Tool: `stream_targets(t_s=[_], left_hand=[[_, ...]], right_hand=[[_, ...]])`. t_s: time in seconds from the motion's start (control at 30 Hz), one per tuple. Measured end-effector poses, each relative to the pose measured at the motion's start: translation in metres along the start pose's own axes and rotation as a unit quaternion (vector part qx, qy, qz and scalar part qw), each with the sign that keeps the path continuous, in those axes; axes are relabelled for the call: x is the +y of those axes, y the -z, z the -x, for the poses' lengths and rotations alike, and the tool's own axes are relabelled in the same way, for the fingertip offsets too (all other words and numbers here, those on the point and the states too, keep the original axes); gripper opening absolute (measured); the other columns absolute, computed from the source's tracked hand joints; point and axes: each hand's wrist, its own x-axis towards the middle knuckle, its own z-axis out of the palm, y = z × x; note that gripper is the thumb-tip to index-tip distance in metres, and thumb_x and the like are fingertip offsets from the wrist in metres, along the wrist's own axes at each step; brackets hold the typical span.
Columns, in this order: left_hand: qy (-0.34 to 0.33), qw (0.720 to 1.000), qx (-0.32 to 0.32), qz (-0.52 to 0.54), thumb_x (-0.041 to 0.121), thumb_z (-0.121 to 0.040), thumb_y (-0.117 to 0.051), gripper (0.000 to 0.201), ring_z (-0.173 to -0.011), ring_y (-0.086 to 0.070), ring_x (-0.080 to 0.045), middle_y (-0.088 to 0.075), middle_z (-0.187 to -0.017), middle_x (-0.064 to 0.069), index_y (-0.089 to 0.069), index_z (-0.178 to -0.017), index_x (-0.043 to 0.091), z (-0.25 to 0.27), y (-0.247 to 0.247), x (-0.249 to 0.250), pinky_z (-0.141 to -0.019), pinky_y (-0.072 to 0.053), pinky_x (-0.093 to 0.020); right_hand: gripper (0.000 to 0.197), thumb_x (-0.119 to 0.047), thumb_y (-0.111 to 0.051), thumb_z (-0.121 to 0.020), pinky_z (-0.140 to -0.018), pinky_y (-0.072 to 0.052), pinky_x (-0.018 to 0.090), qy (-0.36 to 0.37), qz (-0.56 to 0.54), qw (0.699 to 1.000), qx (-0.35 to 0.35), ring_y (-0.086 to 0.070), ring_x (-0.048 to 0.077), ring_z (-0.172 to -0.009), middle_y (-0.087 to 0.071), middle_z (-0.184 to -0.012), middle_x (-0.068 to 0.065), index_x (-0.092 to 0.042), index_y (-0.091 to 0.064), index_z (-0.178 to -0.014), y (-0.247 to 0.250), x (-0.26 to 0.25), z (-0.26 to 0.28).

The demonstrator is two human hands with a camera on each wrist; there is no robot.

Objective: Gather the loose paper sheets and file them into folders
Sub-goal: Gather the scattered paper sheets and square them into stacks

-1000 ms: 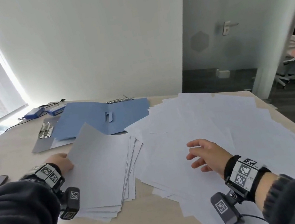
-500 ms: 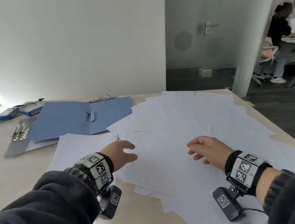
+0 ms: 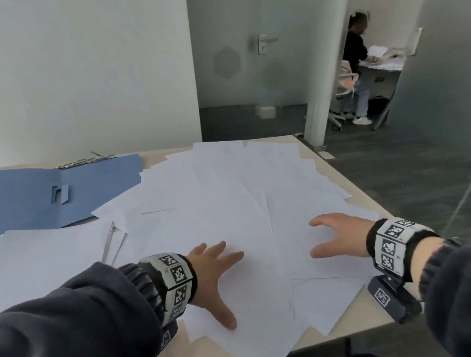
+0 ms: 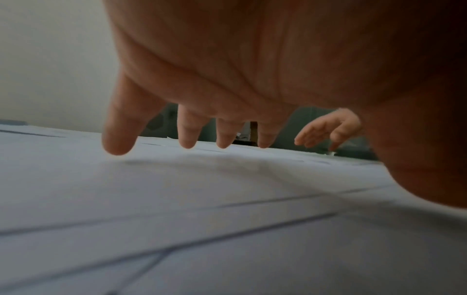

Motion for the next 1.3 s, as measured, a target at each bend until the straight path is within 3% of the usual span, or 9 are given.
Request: stream_targets(t_s=[0.13,0.27,0.4,0.7,0.83,0.97,1.03,1.17,1.3], left_hand=[[-0.002,1.000,0.015,-0.021,0.075,-0.056,-0.077,0.127,-0.153,0.001,-0.023,0.005,-0.164,0.017,0.003,-0.152,0.051,-0.001,-0.001,0.000,-0.121,-0.012,-0.057],[-0.035,0.996,0.074,-0.037,0.066,-0.071,-0.072,0.105,-0.148,-0.023,-0.017,-0.012,-0.163,0.017,-0.011,-0.153,0.047,0.003,0.004,0.002,-0.119,-0.025,-0.044],[-0.059,0.993,0.061,-0.086,0.065,-0.073,-0.064,0.097,-0.150,-0.018,-0.018,-0.006,-0.164,0.020,-0.008,-0.151,0.051,0.004,0.000,0.007,-0.118,-0.027,-0.046],[-0.085,0.988,0.037,-0.126,0.061,-0.069,-0.062,0.094,-0.125,-0.051,-0.026,-0.020,-0.161,0.014,-0.008,-0.146,0.053,0.007,0.004,0.021,-0.102,-0.046,-0.045],[-0.086,0.988,0.040,-0.122,0.060,-0.070,-0.062,0.093,-0.122,-0.053,-0.026,-0.026,-0.158,0.013,-0.011,-0.146,0.050,0.008,0.003,0.022,-0.100,-0.047,-0.045],[-0.088,0.989,0.048,-0.110,0.057,-0.072,-0.063,0.091,-0.120,-0.054,-0.024,-0.029,-0.157,0.014,-0.013,-0.148,0.048,0.008,0.003,0.023,-0.096,-0.050,-0.044],[-0.088,0.989,0.054,-0.109,0.053,-0.073,-0.063,0.090,-0.117,-0.056,-0.024,-0.032,-0.155,0.013,-0.014,-0.148,0.047,0.007,0.002,0.024,-0.094,-0.051,-0.043],[-0.076,0.988,0.081,-0.110,0.034,-0.078,-0.061,0.082,-0.112,-0.059,-0.027,-0.043,-0.145,0.010,-0.019,-0.148,0.042,0.005,0.003,0.026,-0.089,-0.052,-0.040],[-0.080,0.990,0.073,-0.092,0.020,-0.077,-0.058,0.088,-0.112,-0.059,-0.027,-0.044,-0.142,0.011,-0.012,-0.145,0.050,0.003,0.005,0.016,-0.089,-0.053,-0.044]], right_hand=[[0.116,-0.073,-0.076,-0.065,-0.124,-0.015,0.041,0.011,0.077,0.993,-0.084,-0.008,0.018,-0.155,0.001,-0.169,-0.003,-0.046,-0.010,-0.156,-0.008,0.007,0.000],[0.120,-0.078,-0.074,-0.058,-0.125,-0.012,0.048,0.035,0.132,0.986,-0.094,0.000,0.017,-0.155,0.007,-0.168,-0.011,-0.051,-0.008,-0.155,-0.018,0.010,-0.003],[0.097,-0.070,-0.070,-0.073,-0.124,-0.017,0.039,0.088,0.171,0.979,-0.068,-0.013,0.016,-0.153,-0.004,-0.167,-0.014,-0.046,-0.022,-0.154,-0.014,0.005,0.002],[0.071,-0.054,-0.054,-0.089,-0.121,-0.024,0.036,0.117,0.258,0.957,-0.059,-0.029,0.016,-0.149,-0.023,-0.165,-0.009,-0.042,-0.028,-0.154,-0.015,-0.011,0.010],[0.061,-0.040,-0.046,-0.092,-0.110,-0.039,0.035,0.105,0.242,0.964,-0.033,-0.048,0.020,-0.132,-0.049,-0.150,-0.006,-0.045,-0.031,-0.151,-0.012,-0.017,0.012],[0.065,-0.033,-0.043,-0.096,-0.113,-0.036,0.036,0.086,0.251,0.963,-0.045,-0.042,0.023,-0.139,-0.040,-0.157,-0.003,-0.042,-0.021,-0.157,-0.013,-0.018,0.010],[0.062,-0.033,-0.042,-0.098,-0.114,-0.035,0.036,0.080,0.244,0.966,-0.042,-0.042,0.023,-0.139,-0.040,-0.157,-0.003,-0.039,-0.025,-0.156,-0.013,-0.017,0.009],[0.034,-0.030,-0.034,-0.104,-0.096,-0.044,0.033,0.060,0.193,0.979,-0.007,-0.056,0.024,-0.110,-0.062,-0.129,0.004,-0.026,-0.053,-0.132,-0.014,-0.014,0.005],[0.034,-0.036,-0.033,-0.107,-0.090,-0.042,0.029,0.055,0.104,0.992,0.039,-0.058,0.026,-0.113,-0.064,-0.116,-0.001,-0.026,-0.058,-0.128,-0.014,-0.010,0.002]])
